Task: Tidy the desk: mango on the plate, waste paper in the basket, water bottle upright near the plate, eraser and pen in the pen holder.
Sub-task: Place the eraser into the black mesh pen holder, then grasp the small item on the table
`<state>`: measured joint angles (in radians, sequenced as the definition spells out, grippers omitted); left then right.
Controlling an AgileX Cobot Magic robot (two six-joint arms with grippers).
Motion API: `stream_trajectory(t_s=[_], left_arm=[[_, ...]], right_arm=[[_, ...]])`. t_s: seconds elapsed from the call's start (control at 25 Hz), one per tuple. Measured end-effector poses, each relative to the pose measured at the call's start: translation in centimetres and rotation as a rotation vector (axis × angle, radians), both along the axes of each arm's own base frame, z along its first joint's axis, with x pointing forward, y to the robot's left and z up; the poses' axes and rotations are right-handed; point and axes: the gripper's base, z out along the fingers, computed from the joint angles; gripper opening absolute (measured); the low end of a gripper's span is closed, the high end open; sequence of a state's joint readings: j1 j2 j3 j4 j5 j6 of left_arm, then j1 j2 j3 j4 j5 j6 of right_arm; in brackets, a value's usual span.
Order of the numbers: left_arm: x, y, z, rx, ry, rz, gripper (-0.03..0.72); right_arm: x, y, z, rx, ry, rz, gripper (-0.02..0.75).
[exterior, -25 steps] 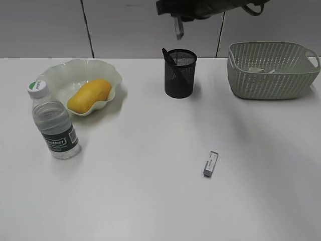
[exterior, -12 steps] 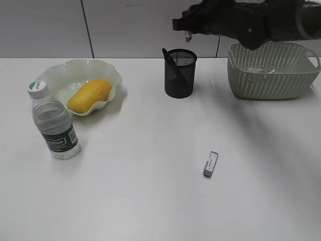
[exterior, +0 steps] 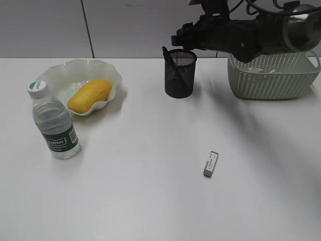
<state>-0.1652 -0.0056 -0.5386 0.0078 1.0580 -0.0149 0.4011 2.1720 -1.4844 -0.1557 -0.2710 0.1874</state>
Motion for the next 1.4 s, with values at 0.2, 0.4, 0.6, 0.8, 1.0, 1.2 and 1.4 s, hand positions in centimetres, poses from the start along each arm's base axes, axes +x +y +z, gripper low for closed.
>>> stream_trajectory(t_s=[0.2,0.4,0.6,0.8,1.0,1.2,1.4], left_arm=[[0.0,0.0,0.0,0.002,0.000,0.001,0.130],[0.0,0.0,0.0,0.002,0.000,0.001,0.130],[0.0,0.0,0.0,0.001,0.000,0.001,0.130],[0.0,0.0,0.0,-0.001,0.000,-0.001,0.130],[0.0,0.0,0.0,-0.001,0.000,-0.001,0.130],[0.0,0.0,0.0,-0.002,0.000,-0.001,0.130],[0.0,0.0,0.0,-0.001,-0.002,-0.001,0.130]], right_arm=[[-1.5,-1.1,2.3,-0.079,0.176,-0.047,0.468],[-6.4,-3.7,7.4,-0.297,0.467,-0.069,0.465],[-13.5,-6.1,11.7,-0.357,0.597,-0.021,0.452],[-22.1,-9.7,14.3,-0.375,0.658,-0.017,0.428],[-29.9,-13.1,13.9,-0.338,0.629,-0.027,0.404],[-37.3,-16.1,12.7,-0.239,0.490,-0.021,0.401],[-43.2,-18.7,11.1,-0.146,0.288,-0.024,0.395]])
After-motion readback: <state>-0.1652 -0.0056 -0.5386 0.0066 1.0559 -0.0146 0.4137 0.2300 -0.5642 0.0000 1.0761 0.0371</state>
